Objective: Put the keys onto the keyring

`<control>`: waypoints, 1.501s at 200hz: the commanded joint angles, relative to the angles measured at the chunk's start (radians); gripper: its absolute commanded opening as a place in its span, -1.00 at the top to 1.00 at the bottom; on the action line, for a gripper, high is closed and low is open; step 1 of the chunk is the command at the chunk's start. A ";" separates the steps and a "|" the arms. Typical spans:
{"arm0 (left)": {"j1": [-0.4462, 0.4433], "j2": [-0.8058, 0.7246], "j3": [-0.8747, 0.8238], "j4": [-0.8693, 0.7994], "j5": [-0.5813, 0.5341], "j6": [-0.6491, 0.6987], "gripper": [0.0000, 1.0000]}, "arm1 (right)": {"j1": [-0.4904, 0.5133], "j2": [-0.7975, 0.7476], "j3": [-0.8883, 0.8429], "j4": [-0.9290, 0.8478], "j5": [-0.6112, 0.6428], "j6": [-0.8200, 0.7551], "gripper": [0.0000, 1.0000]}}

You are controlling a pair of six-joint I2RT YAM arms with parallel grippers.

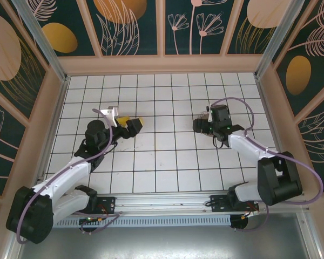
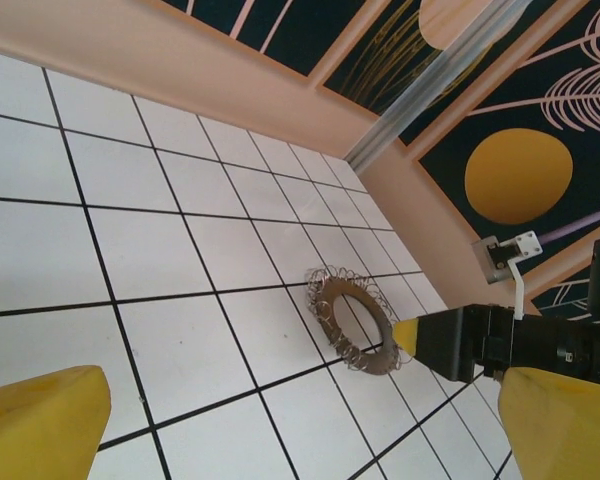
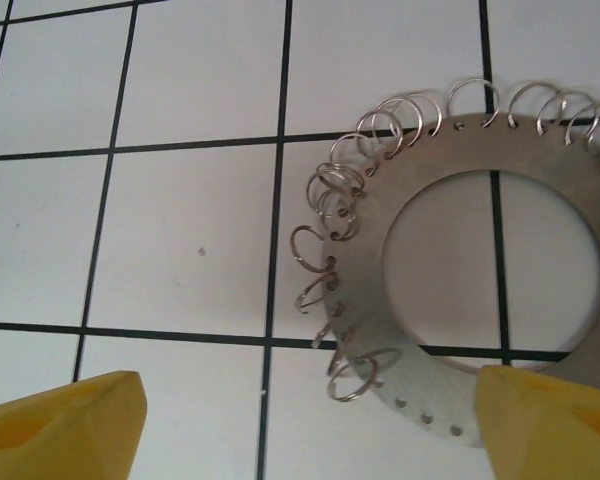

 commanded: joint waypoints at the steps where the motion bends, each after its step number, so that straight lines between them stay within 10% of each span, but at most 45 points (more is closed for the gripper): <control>1: -0.012 -0.041 -0.043 0.006 -0.047 0.003 -0.98 | 0.009 0.024 0.057 -0.087 0.027 -0.013 -0.54; 115: -0.023 -0.110 -0.144 0.067 -0.043 0.021 -0.97 | 0.057 0.108 0.105 -0.189 0.171 0.037 0.09; 300: -0.027 -0.210 -0.148 0.020 -0.058 0.041 -0.98 | 0.023 0.280 0.166 -0.162 0.132 0.082 0.30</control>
